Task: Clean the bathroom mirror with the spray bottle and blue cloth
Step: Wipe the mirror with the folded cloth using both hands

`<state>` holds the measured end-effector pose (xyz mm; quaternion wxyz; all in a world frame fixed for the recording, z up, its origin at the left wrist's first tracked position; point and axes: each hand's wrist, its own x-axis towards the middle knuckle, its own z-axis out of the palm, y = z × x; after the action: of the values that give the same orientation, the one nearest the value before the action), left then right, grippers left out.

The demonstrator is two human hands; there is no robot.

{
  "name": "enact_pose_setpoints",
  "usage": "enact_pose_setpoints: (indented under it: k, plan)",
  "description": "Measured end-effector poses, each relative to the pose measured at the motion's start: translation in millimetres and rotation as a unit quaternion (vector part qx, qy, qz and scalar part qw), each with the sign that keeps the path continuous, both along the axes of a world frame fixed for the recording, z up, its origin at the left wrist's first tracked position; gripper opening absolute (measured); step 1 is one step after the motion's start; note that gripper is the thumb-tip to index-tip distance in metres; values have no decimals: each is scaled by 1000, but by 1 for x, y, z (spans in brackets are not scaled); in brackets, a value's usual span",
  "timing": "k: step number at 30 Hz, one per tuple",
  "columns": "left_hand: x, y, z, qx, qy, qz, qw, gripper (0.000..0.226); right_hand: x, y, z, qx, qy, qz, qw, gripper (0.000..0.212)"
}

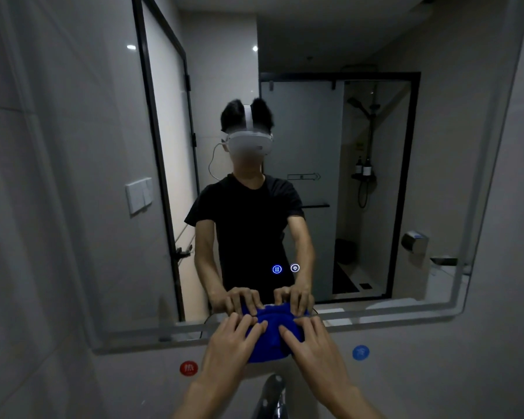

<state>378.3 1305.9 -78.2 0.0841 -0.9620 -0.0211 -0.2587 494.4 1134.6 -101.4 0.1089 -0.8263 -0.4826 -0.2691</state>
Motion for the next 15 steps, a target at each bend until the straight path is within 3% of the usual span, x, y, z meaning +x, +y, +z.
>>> enact_pose_setpoints:
  k: [15]
  plan:
    - [-41, 44, 8, 24, -30, 32, 999, 75, -23, 43, 16, 0, -49, 62, 997, 72]
